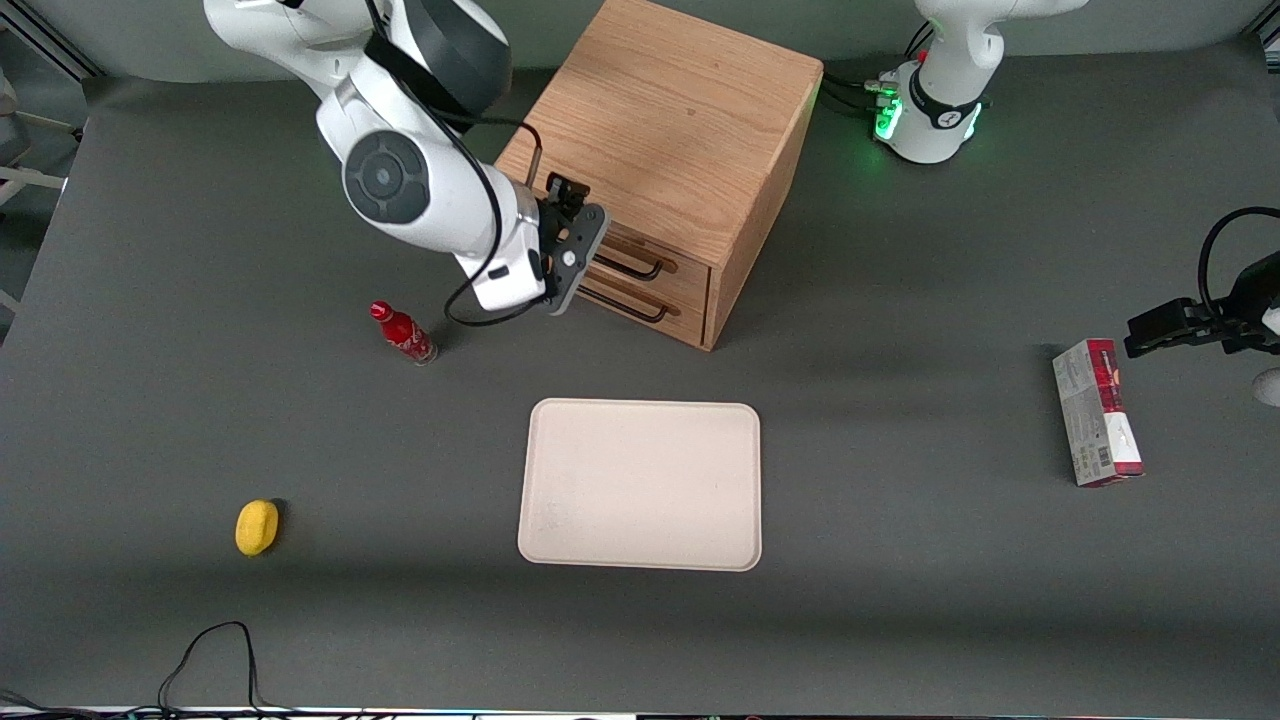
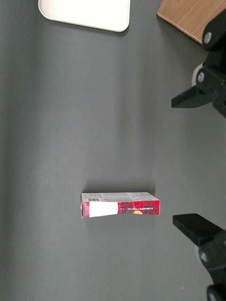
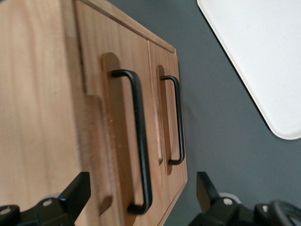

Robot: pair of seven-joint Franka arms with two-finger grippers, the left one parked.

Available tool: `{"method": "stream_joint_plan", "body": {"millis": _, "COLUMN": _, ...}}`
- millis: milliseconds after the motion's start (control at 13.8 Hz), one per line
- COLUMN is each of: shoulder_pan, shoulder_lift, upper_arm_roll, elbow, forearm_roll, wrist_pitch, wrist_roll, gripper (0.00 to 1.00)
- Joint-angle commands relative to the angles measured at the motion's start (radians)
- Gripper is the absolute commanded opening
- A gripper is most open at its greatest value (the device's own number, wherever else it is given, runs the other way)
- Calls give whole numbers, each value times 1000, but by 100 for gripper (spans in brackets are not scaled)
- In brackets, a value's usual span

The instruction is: Open upper drawer

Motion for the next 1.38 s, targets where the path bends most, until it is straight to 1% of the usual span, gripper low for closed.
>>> {"method": "stream_joint_plan", "body": {"millis": 0, "shoulder_pan": 1, "shoulder_lift": 12, "upper_arm_roll": 7, "elbow": -27, "forearm_roll": -13, "wrist_pitch": 45, "wrist_roll": -26, "gripper": 100}}
{"method": "stream_joint_plan", "body": {"millis": 290, "shoulder_pan": 6, "shoulder_lift": 43, "upper_arm_roll": 15, "elbow": -64, "forearm_roll": -60, "wrist_pitch": 127, "wrist_roll": -26, "gripper": 100}}
{"method": "stream_joint_plan", "body": {"millis": 362, "shoulder_pan": 7, "shoulder_lift": 48, "upper_arm_roll": 23, "elbow": -66, "forearm_roll": -63, "wrist_pitch": 142, "wrist_roll": -24, "gripper": 100}}
{"method": "stream_joint_plan", "body": {"millis": 580, "shoulder_pan": 9, "shoulder_lift": 74, "upper_arm_roll": 32, "elbow": -69, "forearm_roll": -95, "wrist_pitch": 165, "wrist_roll": -20, "gripper": 100}}
{"method": "stream_joint_plan", "body": {"millis": 797, "shoulder_pan": 12, "shoulder_lift": 91, "upper_arm_roll": 41, "elbow": -69, "forearm_roll": -108, "wrist_pitch": 190, "wrist_roll": -15, "gripper": 100}}
{"method": "stream_joint_plan", "body": {"millis": 942, "shoulder_pan": 10, "shoulder_lift": 109, "upper_arm_roll": 43, "elbow": -63, "forearm_roll": -167, "wrist_pitch": 193, "wrist_roll": -15, "gripper": 100}}
{"method": "stream_joint_plan", "body": {"millis": 1087, "shoulder_pan": 7, "shoulder_lift": 124, "upper_arm_roll": 41, "elbow": -34, "forearm_roll": -178, "wrist_pitch": 193, "wrist_roll": -24, "gripper": 100}}
{"method": "stream_joint_plan", "body": {"millis": 1159, "shoulder_pan": 4, "shoulder_lift": 140, "upper_arm_roll": 40, "elbow": -5, "forearm_roll": -206, "wrist_pitch": 190, "wrist_roll": -20, "gripper": 100}}
{"method": "stream_joint_plan", "body": {"millis": 1304, "shoulder_pan": 1, "shoulder_lift": 193, "upper_arm_roll": 34, "elbow": 81, "forearm_roll": -282, "wrist_pitch": 171, "wrist_roll": -21, "gripper": 100}}
